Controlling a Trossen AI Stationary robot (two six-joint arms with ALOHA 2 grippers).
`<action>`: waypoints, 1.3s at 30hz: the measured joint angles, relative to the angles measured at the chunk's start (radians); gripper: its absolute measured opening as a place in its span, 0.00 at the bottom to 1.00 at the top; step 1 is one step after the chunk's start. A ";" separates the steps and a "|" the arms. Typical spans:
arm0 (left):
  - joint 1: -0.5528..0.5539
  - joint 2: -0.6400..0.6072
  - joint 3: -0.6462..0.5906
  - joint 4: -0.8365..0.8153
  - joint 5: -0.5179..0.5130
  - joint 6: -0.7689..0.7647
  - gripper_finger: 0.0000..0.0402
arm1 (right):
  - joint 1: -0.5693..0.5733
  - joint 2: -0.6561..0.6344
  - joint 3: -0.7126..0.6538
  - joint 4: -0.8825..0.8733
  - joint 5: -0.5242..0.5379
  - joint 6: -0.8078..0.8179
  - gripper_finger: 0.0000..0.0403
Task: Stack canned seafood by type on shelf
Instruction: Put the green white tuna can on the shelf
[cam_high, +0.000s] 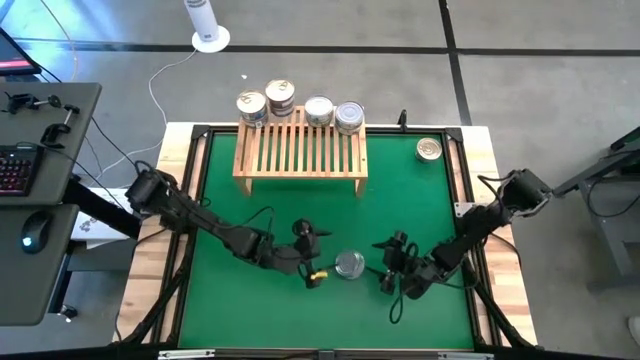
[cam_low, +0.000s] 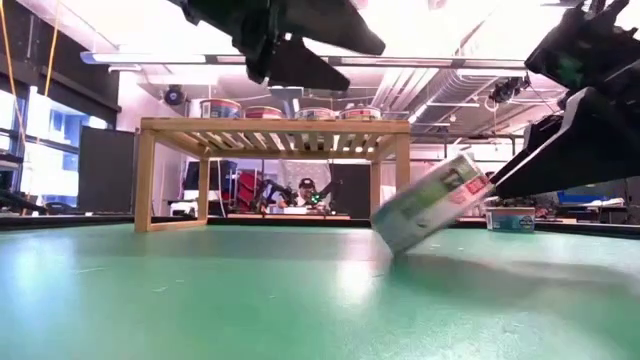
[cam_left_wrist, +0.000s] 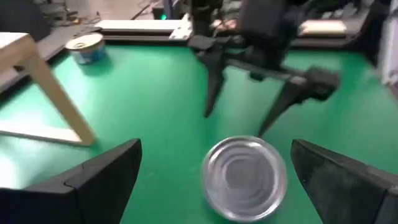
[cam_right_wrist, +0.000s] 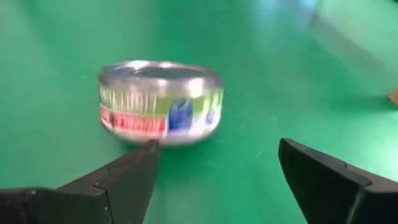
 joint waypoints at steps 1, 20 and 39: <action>0.002 -0.003 0.000 -0.009 0.003 0.013 0.99 | 0.005 0.000 0.001 -0.003 0.000 0.005 0.80; 0.061 0.212 -0.002 0.078 0.253 -0.084 0.99 | -0.002 0.154 0.001 0.169 -0.206 -0.092 0.80; 0.121 0.320 -0.001 0.212 0.393 -0.146 0.86 | -0.093 0.135 0.000 0.419 -0.259 -0.340 0.80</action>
